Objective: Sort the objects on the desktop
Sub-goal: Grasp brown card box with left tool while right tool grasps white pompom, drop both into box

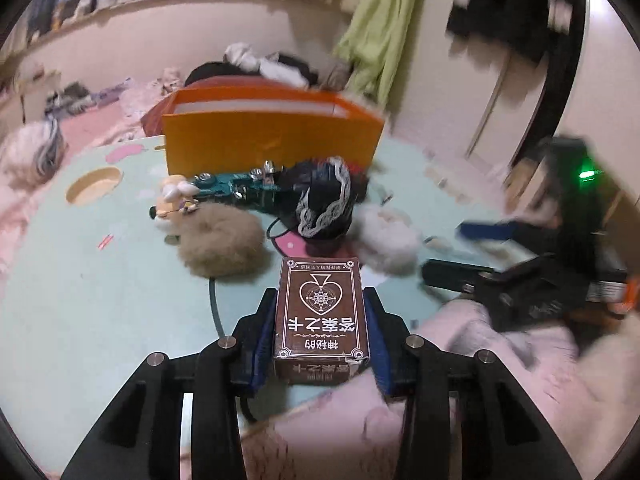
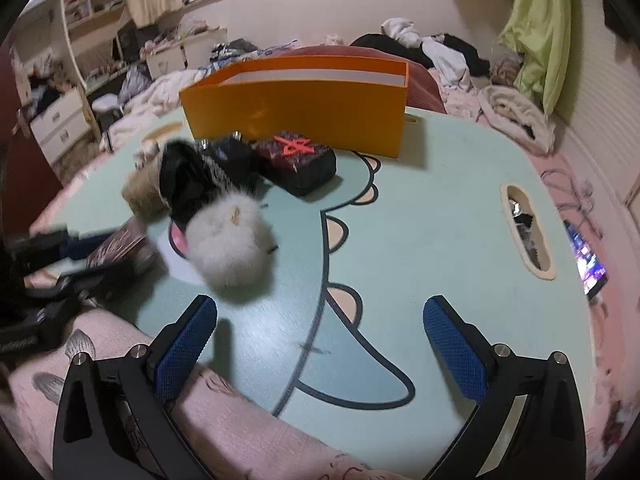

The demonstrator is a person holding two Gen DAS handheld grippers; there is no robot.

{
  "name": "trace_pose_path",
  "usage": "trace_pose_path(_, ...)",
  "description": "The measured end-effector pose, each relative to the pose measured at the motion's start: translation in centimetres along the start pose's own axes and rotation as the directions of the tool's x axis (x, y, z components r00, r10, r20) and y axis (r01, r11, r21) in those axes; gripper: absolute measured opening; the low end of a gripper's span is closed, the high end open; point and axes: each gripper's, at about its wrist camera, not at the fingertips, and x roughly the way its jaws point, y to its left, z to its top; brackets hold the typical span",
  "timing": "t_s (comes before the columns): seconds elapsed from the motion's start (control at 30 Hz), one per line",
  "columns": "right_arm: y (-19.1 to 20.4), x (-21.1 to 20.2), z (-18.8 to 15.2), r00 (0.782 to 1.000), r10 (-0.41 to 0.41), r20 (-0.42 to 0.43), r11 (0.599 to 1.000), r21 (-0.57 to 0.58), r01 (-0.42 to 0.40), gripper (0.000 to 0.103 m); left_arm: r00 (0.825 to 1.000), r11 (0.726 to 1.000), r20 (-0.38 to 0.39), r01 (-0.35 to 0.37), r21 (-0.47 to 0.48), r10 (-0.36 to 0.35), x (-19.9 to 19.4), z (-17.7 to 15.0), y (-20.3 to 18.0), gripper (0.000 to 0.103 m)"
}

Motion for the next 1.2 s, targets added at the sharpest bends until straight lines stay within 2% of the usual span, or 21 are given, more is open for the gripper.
trace_pose_path(0.13,1.3,-0.3,2.0,0.995,0.091,0.043,0.996,-0.008,-0.091,0.1,0.997,0.998,0.06,-0.045,-0.041,0.047,-1.1,0.4,1.3,0.039)
trace_pose_path(0.2,2.7,0.2,2.9,0.994,0.1,0.041,0.993,-0.063,-0.097,0.085,0.995,0.997,0.074,-0.068,-0.047,0.071,-1.3,0.8,1.7,0.039)
trace_pose_path(0.23,3.2,0.5,3.1,0.994,0.104,0.032,0.992,-0.08,-0.101,0.068,0.994,0.996,0.079,-0.072,-0.049,0.076,-1.5,0.8,1.8,0.039)
trace_pose_path(0.27,3.7,1.2,3.4,0.993,0.118,0.005,0.988,-0.099,-0.117,0.041,0.993,0.996,0.085,-0.074,-0.051,0.078,-1.6,0.9,1.9,0.04)
trace_pose_path(0.3,4.0,2.1,3.5,0.989,0.143,-0.039,0.983,-0.111,-0.147,0.036,0.993,0.996,0.088,-0.076,-0.054,0.08,-1.7,0.9,2.0,0.04)
trace_pose_path(0.33,3.9,2.6,3.4,0.986,0.157,-0.063,0.981,-0.106,-0.163,0.035,0.993,0.996,0.09,-0.078,-0.054,0.082,-1.9,0.9,2.2,0.04)
trace_pose_path(0.47,2.1,1.7,2.8,0.983,0.185,-0.006,0.982,-0.024,-0.185,0.035,0.991,0.995,0.102,-0.085,-0.053,0.09,-2.2,1.3,2.9,0.04)
trace_pose_path(0.57,-0.7,1.3,3.2,0.981,0.193,0.033,0.978,0.076,-0.195,0.035,0.988,0.996,0.136,-0.07,-0.063,0.079,-2.3,3.4,3.3,0.04)
trace_pose_path(0.63,-1.7,1.4,4.7,0.984,0.175,0.042,0.98,0.089,-0.178,0.035,0.985,0.996,0.156,-0.061,-0.063,0.07,-1.7,6.1,3.4,0.04)
trace_pose_path(0.8,-2.5,1.4,11.4,0.981,0.115,0.158,0.991,0.054,-0.125,0.035,0.978,0.997,0.194,-0.073,-0.015,0.075,2.5,14.0,3.1,0.04)
trace_pose_path(0.87,-2.4,2.6,13.8,0.98,0.102,0.168,0.993,0.041,-0.111,0.035,0.985,0.995,0.142,-0.097,-0.024,0.1,5.6,16.2,3.4,0.052)
trace_pose_path(0.9,-2.3,3.3,14.6,0.982,0.091,0.165,0.994,0.038,-0.099,0.036,0.986,0.99,0.098,-0.132,-0.044,0.136,7.5,17.2,3.7,0.066)
trace_pose_path(0.93,-2.3,4.6,15.5,0.985,0.075,0.156,0.996,0.039,-0.082,0.038,0.985,0.988,0.086,-0.147,-0.058,0.151,8.4,17.5,3.9,0.067)
trace_pose_path(1.03,-3.5,6.0,16.6,0.99,0.055,0.13,0.994,0.09,-0.067,0.038,0.983,0.989,0.116,-0.131,-0.076,0.139,8.6,17.4,4.1,0.069)
trace_pose_path(1.1,-4.7,5.3,16.3,0.984,0.085,0.157,0.984,0.144,-0.108,0.048,0.979,0.989,0.149,-0.132,-0.069,0.141,7.6,16.4,4.0,0.075)
trace_pose_path(1.13,-5.2,4.8,15.9,0.98,0.089,0.176,0.979,0.167,-0.119,0.064,0.977,0.989,0.155,-0.137,-0.063,0.145,7.1,15.9,4.0,0.077)
trace_pose_path(1.17,-5.6,4.1,15.2,0.977,0.084,0.198,0.974,0.189,-0.122,0.075,0.976,0.988,0.157,-0.142,-0.056,0.149,6.7,15.3,3.9,0.077)
trace_pose_path(1.2,-5.9,3.2,14.3,0.972,0.077,0.224,0.971,0.206,-0.124,0.077,0.976,0.988,0.157,-0.147,-0.051,0.153,6.0,14.5,3.8,0.077)
